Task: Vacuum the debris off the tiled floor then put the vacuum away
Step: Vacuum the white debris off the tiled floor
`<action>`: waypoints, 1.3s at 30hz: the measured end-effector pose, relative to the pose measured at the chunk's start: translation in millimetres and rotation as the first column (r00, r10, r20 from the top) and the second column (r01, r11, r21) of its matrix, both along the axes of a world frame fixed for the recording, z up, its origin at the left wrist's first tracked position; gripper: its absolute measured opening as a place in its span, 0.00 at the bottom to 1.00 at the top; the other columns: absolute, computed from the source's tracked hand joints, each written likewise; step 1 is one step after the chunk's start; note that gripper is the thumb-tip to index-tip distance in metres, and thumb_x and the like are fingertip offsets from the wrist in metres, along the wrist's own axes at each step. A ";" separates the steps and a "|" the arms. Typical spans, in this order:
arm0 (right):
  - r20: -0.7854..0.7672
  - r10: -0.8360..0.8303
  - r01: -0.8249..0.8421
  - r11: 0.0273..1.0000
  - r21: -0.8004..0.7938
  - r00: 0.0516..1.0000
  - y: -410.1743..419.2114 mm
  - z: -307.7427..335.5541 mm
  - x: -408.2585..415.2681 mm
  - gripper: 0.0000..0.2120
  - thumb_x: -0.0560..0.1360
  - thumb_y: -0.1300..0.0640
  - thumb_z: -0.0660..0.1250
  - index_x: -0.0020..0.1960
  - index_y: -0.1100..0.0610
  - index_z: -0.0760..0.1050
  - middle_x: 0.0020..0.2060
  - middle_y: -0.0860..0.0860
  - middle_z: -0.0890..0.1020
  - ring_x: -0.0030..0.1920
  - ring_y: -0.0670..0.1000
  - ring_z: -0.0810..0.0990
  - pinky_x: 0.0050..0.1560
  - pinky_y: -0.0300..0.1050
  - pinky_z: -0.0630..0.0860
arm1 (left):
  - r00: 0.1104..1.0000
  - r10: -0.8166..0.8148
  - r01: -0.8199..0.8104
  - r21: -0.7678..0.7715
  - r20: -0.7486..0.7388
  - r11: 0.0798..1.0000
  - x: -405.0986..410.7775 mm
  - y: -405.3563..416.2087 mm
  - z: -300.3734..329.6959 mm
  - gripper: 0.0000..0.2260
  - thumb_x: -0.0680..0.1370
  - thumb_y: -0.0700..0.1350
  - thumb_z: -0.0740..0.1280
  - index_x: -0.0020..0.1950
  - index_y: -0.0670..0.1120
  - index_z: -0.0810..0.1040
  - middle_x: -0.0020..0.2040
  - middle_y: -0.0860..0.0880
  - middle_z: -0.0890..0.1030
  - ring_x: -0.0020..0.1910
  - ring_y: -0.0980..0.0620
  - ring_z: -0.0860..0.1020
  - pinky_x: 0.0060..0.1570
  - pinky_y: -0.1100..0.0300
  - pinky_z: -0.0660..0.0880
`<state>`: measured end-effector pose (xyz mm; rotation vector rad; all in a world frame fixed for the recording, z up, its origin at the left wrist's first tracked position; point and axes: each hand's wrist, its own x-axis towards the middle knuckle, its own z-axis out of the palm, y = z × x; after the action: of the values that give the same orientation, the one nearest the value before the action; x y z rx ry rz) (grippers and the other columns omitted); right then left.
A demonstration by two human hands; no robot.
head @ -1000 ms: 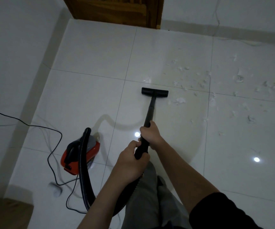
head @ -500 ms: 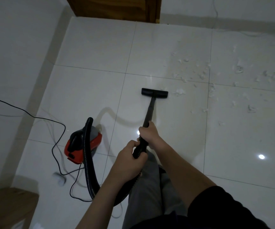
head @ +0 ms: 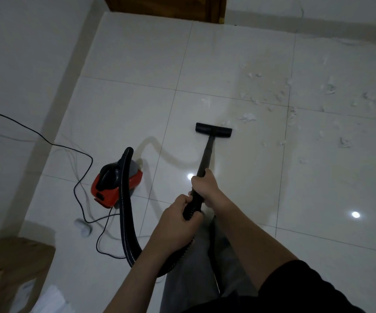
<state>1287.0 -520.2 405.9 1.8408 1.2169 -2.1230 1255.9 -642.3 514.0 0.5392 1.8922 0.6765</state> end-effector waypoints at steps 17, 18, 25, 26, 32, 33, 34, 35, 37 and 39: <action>0.003 -0.089 0.089 0.995 0.055 0.996 -34.0 -2.3 8.3 0.26 0.77 0.66 0.58 0.74 0.57 0.61 0.38 0.55 0.72 0.27 0.51 0.74 0.28 0.43 0.75 | 0.994 -0.108 0.109 -0.011 0.010 0.994 3.2 -30.0 -3.0 0.09 0.79 0.44 0.63 0.58 0.51 0.70 0.40 0.48 0.79 0.34 0.53 0.76 0.33 0.61 0.72; 0.006 -0.098 0.097 0.993 0.064 0.995 -31.3 -2.2 10.1 0.25 0.77 0.66 0.58 0.73 0.57 0.62 0.39 0.56 0.72 0.28 0.51 0.74 0.28 0.43 0.75 | 0.993 -0.120 0.120 0.002 0.015 0.993 4.2 -27.6 -3.5 0.09 0.79 0.43 0.63 0.58 0.51 0.69 0.39 0.49 0.79 0.33 0.53 0.76 0.32 0.62 0.72; 0.022 -0.121 0.119 0.990 0.080 0.992 -10.2 -9.1 37.3 0.21 0.78 0.67 0.59 0.69 0.59 0.62 0.39 0.57 0.72 0.30 0.52 0.74 0.33 0.46 0.77 | 0.985 -0.168 0.166 0.043 0.034 0.985 21.3 -7.3 -11.4 0.07 0.78 0.43 0.63 0.52 0.54 0.69 0.40 0.49 0.79 0.35 0.52 0.76 0.38 0.55 0.77; 0.023 -0.121 0.119 0.990 0.078 0.992 -6.8 -10.7 43.1 0.20 0.78 0.67 0.59 0.69 0.60 0.62 0.39 0.57 0.72 0.29 0.52 0.74 0.32 0.46 0.77 | 0.985 -0.171 0.170 0.042 0.037 0.985 26.4 -3.3 -12.0 0.06 0.78 0.44 0.63 0.51 0.54 0.68 0.40 0.50 0.78 0.35 0.53 0.76 0.38 0.56 0.77; 0.030 -0.096 0.095 0.995 0.036 0.995 13.0 -18.9 81.4 0.19 0.78 0.66 0.59 0.68 0.60 0.63 0.38 0.57 0.72 0.28 0.51 0.73 0.29 0.44 0.75 | 0.989 -0.144 0.146 -0.084 0.022 0.986 69.5 20.3 -12.9 0.10 0.78 0.49 0.63 0.59 0.55 0.69 0.41 0.49 0.80 0.36 0.50 0.80 0.44 0.49 0.80; 0.027 -0.092 0.091 0.995 0.037 0.995 17.7 -19.6 88.0 0.19 0.78 0.66 0.59 0.68 0.60 0.64 0.38 0.57 0.72 0.28 0.51 0.73 0.29 0.43 0.75 | 0.991 -0.128 0.130 -0.083 0.035 0.988 77.6 23.5 -11.0 0.11 0.78 0.50 0.63 0.59 0.56 0.69 0.40 0.49 0.80 0.34 0.52 0.80 0.41 0.51 0.80; 0.024 -0.083 0.082 0.996 0.041 0.996 23.9 -19.9 93.9 0.19 0.78 0.66 0.59 0.68 0.59 0.64 0.38 0.57 0.72 0.28 0.51 0.73 0.28 0.43 0.75 | 0.992 -0.117 0.120 -0.076 0.038 0.990 84.9 27.9 -10.0 0.10 0.78 0.50 0.63 0.59 0.58 0.69 0.39 0.50 0.80 0.32 0.54 0.79 0.38 0.53 0.79; 0.018 -0.074 0.073 0.996 0.041 0.997 30.5 -19.7 99.6 0.20 0.77 0.67 0.59 0.68 0.59 0.64 0.38 0.57 0.72 0.28 0.51 0.73 0.28 0.43 0.75 | 0.993 -0.114 0.116 -0.069 0.031 0.991 91.7 33.3 -9.0 0.10 0.77 0.51 0.62 0.58 0.59 0.69 0.38 0.52 0.80 0.30 0.56 0.79 0.35 0.55 0.78; 0.008 -0.064 0.063 0.997 0.032 0.998 45.2 -18.7 111.1 0.19 0.77 0.67 0.59 0.68 0.59 0.64 0.38 0.57 0.71 0.28 0.51 0.73 0.27 0.42 0.75 | 0.995 -0.101 0.103 -0.060 0.024 0.993 105.2 46.8 -6.8 0.10 0.76 0.52 0.62 0.57 0.60 0.69 0.37 0.53 0.80 0.29 0.58 0.78 0.33 0.58 0.76; 0.009 -0.049 0.049 0.998 0.036 0.999 60.7 -18.7 122.1 0.18 0.77 0.66 0.58 0.67 0.60 0.64 0.38 0.57 0.71 0.27 0.51 0.73 0.25 0.41 0.74 | 0.997 -0.059 0.061 -0.036 0.052 0.997 119.0 64.0 -3.4 0.08 0.76 0.49 0.62 0.55 0.58 0.70 0.38 0.50 0.80 0.28 0.58 0.77 0.30 0.61 0.74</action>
<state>1409.2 -459.5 387.2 1.9123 1.2286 -2.1283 1374.9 -578.3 510.6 0.5480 1.8304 0.6087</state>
